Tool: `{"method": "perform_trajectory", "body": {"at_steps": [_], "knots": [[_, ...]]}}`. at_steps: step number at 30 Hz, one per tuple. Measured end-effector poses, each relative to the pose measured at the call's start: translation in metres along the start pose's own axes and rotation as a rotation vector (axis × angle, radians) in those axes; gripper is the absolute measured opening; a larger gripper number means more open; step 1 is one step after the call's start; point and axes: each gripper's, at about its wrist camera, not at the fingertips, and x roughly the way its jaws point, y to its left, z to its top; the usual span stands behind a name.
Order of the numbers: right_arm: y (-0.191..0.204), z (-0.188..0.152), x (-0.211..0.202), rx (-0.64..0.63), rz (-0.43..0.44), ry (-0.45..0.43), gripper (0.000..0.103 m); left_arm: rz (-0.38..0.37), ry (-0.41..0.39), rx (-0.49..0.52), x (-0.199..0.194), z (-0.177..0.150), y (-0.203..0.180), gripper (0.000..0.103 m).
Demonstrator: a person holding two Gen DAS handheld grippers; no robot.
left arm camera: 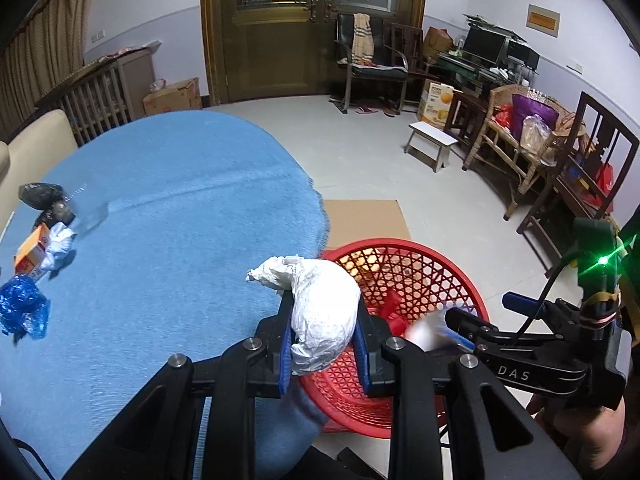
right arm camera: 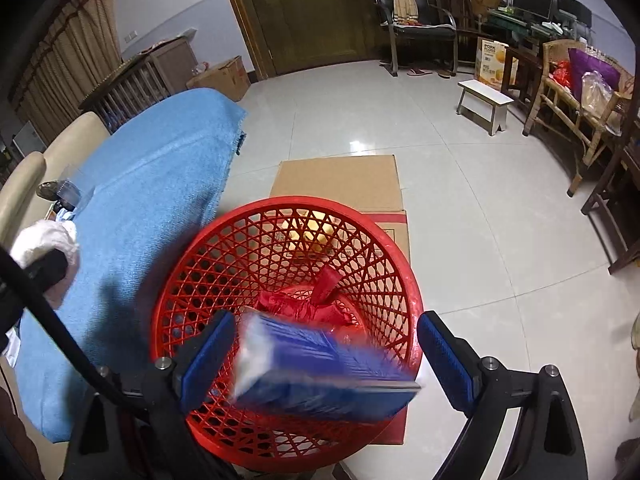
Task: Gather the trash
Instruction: 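Carry the white bag and toothpaste box to the wastebasket and release both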
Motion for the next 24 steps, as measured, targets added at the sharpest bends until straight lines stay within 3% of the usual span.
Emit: {"method": "perform_trajectory", "body": {"at_steps": [16,18,19,20,24], "knots": [[-0.038,0.009,-0.030,0.102,-0.013,-0.082,0.094,-0.090,0.099,0.095,0.044,-0.004,-0.048,0.029],[-0.043,0.008,-0.032,0.115,-0.014,-0.085,0.094,-0.099,0.109,0.091,0.048,-0.003,-0.050,0.043],[-0.045,0.009,-0.032,0.119,-0.013,-0.085,0.094,-0.101,0.111,0.085,0.049,-0.003,-0.051,0.061],[-0.046,0.009,-0.032,0.121,-0.011,-0.086,0.094,-0.099,0.107,0.081,0.048,-0.003,-0.050,0.072],[-0.046,0.008,-0.032,0.120,-0.001,-0.085,0.094,-0.092,0.092,0.076,0.043,-0.003,-0.046,0.072]]}}
